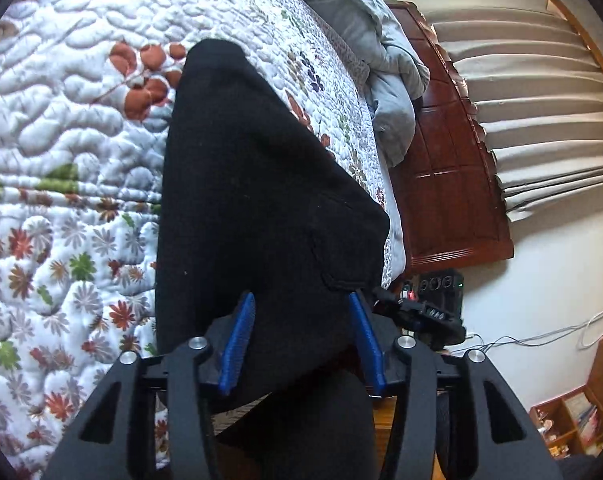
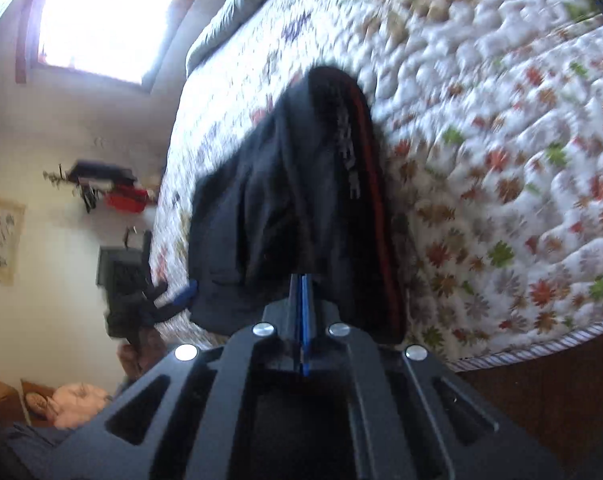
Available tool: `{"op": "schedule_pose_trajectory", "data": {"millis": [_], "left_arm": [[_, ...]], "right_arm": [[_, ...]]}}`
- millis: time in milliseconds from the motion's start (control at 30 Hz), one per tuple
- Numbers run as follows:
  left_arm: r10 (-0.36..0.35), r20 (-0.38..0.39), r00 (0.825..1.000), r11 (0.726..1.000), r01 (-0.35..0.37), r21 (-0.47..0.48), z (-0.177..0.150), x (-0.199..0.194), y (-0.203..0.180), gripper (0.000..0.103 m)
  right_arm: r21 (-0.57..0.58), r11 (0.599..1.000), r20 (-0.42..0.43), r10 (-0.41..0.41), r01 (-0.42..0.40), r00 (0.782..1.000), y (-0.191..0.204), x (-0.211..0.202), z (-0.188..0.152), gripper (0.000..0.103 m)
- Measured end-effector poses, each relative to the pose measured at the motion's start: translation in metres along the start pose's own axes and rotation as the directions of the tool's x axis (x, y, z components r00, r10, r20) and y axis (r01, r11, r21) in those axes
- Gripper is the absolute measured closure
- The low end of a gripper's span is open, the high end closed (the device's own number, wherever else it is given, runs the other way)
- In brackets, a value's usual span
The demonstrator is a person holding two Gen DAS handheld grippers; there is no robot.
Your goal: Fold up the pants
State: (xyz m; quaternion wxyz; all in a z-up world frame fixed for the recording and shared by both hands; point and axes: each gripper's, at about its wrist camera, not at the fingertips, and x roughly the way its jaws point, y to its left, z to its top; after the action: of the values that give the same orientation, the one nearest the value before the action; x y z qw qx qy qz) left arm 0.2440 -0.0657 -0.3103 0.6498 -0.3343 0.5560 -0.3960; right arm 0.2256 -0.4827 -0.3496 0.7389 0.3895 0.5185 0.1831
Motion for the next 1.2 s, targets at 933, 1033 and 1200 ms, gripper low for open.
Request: {"op": "schedule_pose_trajectory", "data": {"millis": [933,1033,1200], "left_arm": [[0.005,-0.018,1.0,0.99,-0.008,-0.14,0.059,-0.045,0.041,0.015],[-0.004,-0.058,0.998,0.99,-0.004,-0.144,0.06,-0.032,0.041,0.015],[-0.016,-0.115,0.993,0.991,0.0,-0.134,0.059,-0.008,0.037,0.015]], "right_arm": [[0.091,0.996,-0.151,-0.004,0.017,0.989,-0.029,0.014,0.059,0.011],[0.06,0.998,-0.209,-0.012,0.025,0.978,-0.022,0.037,0.057,0.011],[0.045,0.999,-0.246,-0.011,0.022,0.969,-0.018,0.053,0.054,0.003]]}}
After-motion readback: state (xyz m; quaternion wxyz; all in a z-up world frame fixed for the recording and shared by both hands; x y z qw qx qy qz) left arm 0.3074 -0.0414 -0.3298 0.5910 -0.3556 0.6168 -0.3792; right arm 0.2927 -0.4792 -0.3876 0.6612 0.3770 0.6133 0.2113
